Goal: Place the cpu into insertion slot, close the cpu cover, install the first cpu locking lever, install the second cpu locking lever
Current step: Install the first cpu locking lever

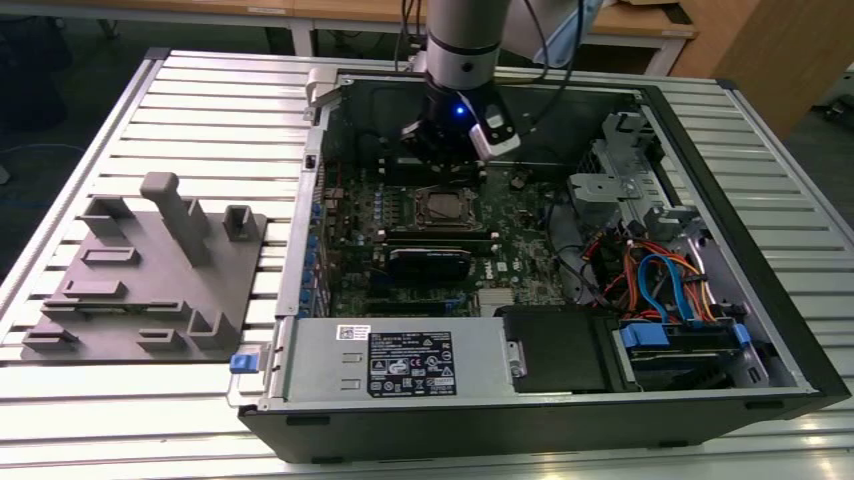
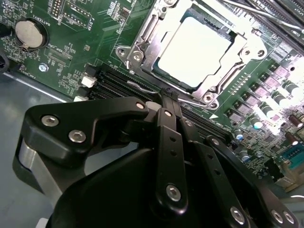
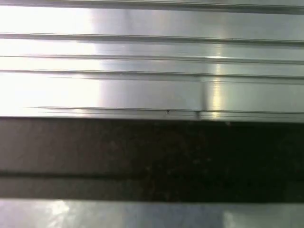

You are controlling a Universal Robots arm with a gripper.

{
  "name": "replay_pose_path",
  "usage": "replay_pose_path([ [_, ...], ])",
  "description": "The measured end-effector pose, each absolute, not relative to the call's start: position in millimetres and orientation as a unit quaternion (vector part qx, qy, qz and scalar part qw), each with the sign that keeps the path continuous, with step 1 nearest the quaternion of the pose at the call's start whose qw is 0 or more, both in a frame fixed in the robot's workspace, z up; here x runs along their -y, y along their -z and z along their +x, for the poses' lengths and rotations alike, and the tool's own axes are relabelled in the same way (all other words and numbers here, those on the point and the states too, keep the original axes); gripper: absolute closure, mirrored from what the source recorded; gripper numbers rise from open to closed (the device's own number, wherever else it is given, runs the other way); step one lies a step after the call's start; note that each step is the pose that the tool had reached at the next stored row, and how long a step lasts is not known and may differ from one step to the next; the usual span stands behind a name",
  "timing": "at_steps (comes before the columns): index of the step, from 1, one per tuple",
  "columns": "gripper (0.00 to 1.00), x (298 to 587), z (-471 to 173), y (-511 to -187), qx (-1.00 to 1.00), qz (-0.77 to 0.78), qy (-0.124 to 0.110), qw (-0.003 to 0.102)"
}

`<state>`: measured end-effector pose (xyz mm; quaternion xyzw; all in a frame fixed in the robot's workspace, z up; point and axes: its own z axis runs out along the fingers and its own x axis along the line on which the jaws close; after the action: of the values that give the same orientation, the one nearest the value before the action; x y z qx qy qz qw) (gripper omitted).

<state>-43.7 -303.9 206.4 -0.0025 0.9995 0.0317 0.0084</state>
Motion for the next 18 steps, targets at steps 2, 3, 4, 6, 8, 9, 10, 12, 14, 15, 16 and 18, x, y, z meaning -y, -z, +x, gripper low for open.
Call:
replay_pose_path([
  [2,0.90,303,-43,-206,-0.999,-0.003,-0.032,0.008],
  [3,0.90,303,-42,-206,-0.999,-0.003,-0.032,0.008],
  [4,0.90,303,-42,-206,-0.999,-0.002,-0.032,0.008],
  [6,0.90,303,-41,-206,-0.999,-0.003,-0.032,0.008],
  [8,0.90,303,-39,-206,-0.999,-0.002,-0.032,0.008],
  [9,0.90,303,-39,-206,-0.999,-0.003,-0.032,0.008],
  [10,0.90,302,-38,-206,-0.999,-0.002,-0.032,0.008],
  [12,0.90,302,-37,-206,-0.999,-0.003,-0.032,0.008],
  [14,0.90,302,-35,-206,-0.999,-0.002,-0.032,0.008],
  [15,0.90,302,-35,-206,-0.999,-0.002,-0.032,0.008],
  [16,0.90,302,-34,-206,-0.999,-0.003,-0.032,0.008],
  [18,0.90,302,-33,-206,-0.999,-0.002,-0.032,0.008],
])
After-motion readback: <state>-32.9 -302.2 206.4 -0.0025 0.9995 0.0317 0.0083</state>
